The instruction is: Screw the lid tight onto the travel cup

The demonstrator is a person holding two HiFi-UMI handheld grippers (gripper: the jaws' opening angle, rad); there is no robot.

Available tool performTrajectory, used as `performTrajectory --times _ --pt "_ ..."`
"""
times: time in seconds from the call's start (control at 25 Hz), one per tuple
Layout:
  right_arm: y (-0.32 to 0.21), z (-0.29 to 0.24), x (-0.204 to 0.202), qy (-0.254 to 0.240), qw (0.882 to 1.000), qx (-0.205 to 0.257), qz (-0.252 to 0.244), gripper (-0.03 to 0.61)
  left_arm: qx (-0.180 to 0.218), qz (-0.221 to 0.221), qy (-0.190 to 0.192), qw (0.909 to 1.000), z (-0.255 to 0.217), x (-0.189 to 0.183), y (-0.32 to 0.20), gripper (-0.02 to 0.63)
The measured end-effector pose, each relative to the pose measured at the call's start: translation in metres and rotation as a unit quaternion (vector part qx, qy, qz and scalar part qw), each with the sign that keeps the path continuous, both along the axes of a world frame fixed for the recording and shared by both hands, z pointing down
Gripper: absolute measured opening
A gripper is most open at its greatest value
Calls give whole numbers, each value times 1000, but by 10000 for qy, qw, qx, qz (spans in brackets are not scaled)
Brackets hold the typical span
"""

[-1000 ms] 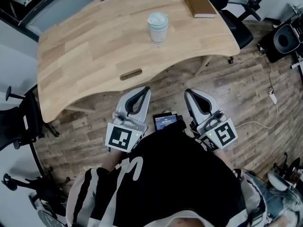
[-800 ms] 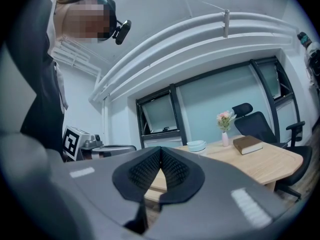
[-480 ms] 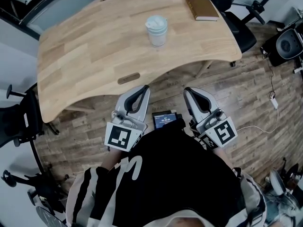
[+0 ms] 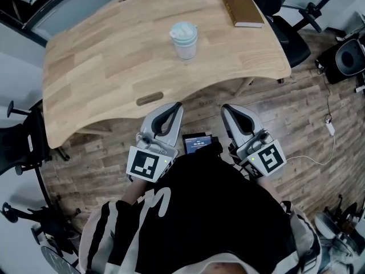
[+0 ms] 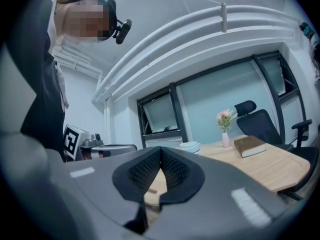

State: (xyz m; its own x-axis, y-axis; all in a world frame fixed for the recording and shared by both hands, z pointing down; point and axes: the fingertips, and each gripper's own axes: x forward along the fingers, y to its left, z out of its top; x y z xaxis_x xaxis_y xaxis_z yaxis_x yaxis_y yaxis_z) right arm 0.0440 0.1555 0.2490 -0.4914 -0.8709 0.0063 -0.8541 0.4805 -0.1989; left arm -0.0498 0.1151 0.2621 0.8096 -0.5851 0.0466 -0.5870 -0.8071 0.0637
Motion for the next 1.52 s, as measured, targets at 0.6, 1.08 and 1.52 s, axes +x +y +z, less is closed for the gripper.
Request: performTrajectory --times 0.6,1.08,1.52 --pt "-8 8 -7 -14 9999 -74 -136 -5 -11 -23 -6 10000 5 3 -7 0" --pt "-7 5 6 86 9999 28 -98 -5 31 -85 -29 10000 4 11 -10 0" --pt "-7 9 1 266 9986 79 -448 -5 -145 -474 -27 9988 13 2 -5 0"
